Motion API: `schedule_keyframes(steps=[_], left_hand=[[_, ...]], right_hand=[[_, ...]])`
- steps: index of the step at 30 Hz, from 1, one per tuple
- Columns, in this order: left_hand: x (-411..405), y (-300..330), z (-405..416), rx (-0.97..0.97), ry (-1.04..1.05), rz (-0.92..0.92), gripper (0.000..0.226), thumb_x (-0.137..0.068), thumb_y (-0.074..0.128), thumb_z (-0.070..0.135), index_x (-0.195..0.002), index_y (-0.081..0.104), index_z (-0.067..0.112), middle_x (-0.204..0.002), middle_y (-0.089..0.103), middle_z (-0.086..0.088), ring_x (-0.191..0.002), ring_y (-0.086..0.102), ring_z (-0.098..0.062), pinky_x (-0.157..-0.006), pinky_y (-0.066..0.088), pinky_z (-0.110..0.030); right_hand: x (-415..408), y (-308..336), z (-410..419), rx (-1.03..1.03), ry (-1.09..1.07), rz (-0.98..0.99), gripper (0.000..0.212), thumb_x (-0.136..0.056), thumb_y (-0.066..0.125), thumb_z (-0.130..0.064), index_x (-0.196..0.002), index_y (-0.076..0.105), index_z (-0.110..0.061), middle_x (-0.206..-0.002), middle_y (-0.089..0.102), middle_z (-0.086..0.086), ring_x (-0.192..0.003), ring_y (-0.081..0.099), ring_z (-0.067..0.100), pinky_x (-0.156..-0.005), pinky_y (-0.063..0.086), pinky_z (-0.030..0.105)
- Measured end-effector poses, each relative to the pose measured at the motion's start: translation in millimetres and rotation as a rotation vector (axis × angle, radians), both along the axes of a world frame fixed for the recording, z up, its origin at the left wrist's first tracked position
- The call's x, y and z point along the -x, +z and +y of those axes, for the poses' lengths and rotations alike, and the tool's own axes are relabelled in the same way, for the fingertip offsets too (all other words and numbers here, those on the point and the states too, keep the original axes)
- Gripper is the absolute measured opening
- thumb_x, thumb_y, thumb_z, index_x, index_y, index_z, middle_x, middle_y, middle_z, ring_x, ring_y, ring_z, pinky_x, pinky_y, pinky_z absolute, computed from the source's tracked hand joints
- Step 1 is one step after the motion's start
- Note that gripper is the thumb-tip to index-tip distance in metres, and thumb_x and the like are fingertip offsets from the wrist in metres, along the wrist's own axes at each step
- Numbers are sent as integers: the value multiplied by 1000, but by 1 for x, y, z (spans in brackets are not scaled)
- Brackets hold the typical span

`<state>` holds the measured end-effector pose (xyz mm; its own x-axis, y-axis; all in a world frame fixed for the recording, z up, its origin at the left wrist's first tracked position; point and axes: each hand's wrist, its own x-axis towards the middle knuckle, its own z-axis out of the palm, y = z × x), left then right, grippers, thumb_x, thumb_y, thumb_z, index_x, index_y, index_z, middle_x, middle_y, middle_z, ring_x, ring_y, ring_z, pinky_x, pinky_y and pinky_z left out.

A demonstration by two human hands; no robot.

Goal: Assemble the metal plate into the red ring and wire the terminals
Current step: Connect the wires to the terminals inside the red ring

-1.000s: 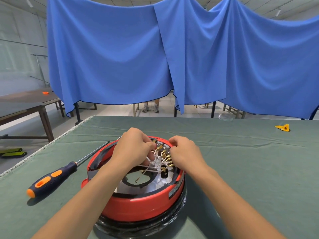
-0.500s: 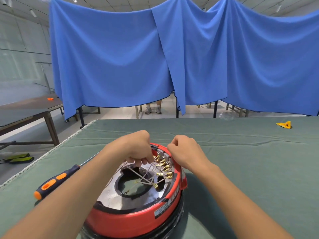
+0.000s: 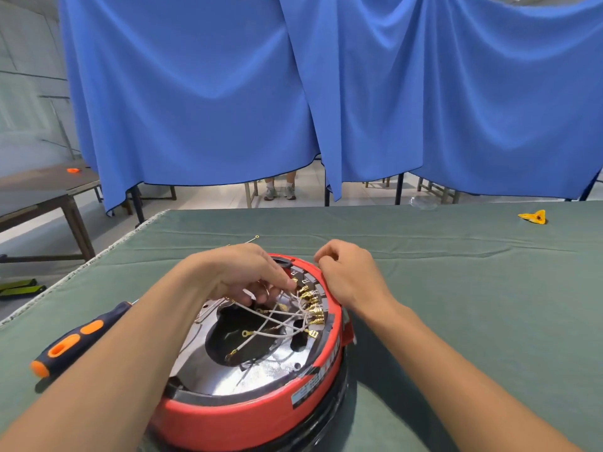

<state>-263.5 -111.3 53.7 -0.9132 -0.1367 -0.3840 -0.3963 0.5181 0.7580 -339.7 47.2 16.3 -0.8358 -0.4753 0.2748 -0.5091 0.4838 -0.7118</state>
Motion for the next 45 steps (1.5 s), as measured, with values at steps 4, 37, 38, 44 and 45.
schedule_keyframes(steps=[4, 37, 38, 44, 45], left_hand=[[1, -5, -4, -86, 52, 18, 9, -83, 70, 21, -81, 71, 12, -59, 59, 1, -48, 51, -8, -40, 39, -16], [10, -14, -13, -199, 92, -29, 11, -84, 69, 23, -78, 65, 14, -61, 59, 2, -51, 56, -7, -41, 39, -17], [10, -14, -13, -197, 96, -21, 12, -83, 69, 23, -76, 66, 14, -61, 59, 2, -51, 56, -8, -42, 39, -17], [7, -12, -12, -174, 67, -1, 24, -85, 68, 23, -62, 65, 15, -60, 58, 1, -54, 55, -9, -47, 40, -20], [6, -12, -12, -172, 56, -3, 27, -86, 67, 23, -60, 66, 16, -61, 59, 1, -55, 55, -9, -48, 40, -20]], right_hand=[[-5, 5, -3, 95, 102, -47, 26, -90, 48, -19, -93, 73, -20, -95, 70, -9, -96, 61, 12, -89, 48, 35], [-10, -1, -5, 145, 91, -72, 27, -91, 50, -11, -105, 73, -16, -103, 71, -2, -98, 63, 13, -90, 51, 36], [-10, 0, -5, 144, 91, -70, 27, -91, 50, -11, -105, 73, -16, -103, 71, -2, -98, 63, 13, -90, 51, 36], [-11, 0, -4, 147, 89, -64, 28, -91, 50, -10, -103, 74, -17, -103, 72, -4, -98, 62, 11, -88, 50, 31], [-10, 0, -5, 148, 90, -69, 28, -91, 50, -10, -103, 74, -17, -103, 71, -4, -99, 62, 12, -89, 50, 32]])
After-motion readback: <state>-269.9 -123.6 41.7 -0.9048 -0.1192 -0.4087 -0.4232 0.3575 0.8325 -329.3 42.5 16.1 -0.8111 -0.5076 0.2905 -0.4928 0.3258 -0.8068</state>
